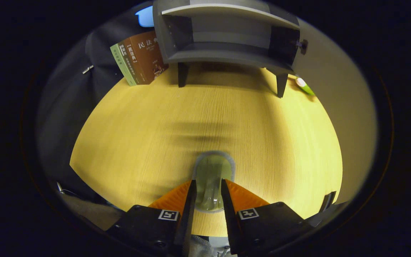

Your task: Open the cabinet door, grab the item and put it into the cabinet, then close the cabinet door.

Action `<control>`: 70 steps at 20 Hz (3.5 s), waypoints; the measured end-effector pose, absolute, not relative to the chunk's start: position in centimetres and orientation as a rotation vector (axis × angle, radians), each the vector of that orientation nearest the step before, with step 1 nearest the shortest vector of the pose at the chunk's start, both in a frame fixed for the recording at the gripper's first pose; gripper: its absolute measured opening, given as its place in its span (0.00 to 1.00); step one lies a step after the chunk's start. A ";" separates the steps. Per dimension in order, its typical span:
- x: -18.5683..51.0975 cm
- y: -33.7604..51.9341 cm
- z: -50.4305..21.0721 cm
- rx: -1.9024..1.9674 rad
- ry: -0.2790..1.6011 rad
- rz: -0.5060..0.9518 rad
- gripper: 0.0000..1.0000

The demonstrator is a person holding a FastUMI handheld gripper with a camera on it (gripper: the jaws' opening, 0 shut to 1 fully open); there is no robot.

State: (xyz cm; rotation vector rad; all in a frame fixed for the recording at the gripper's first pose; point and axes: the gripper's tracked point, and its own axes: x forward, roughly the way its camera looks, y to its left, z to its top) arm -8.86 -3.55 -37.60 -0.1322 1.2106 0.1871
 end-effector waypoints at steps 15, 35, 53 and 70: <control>-7.1 -5.1 -35.5 -0.169 1.226 0.188 0.15; 23.1 0.5 -6.2 -0.156 0.541 0.232 0.15; 37.3 1.2 -10.1 -0.128 0.520 0.136 0.16; 39.8 1.2 -11.8 -0.092 0.499 0.106 0.31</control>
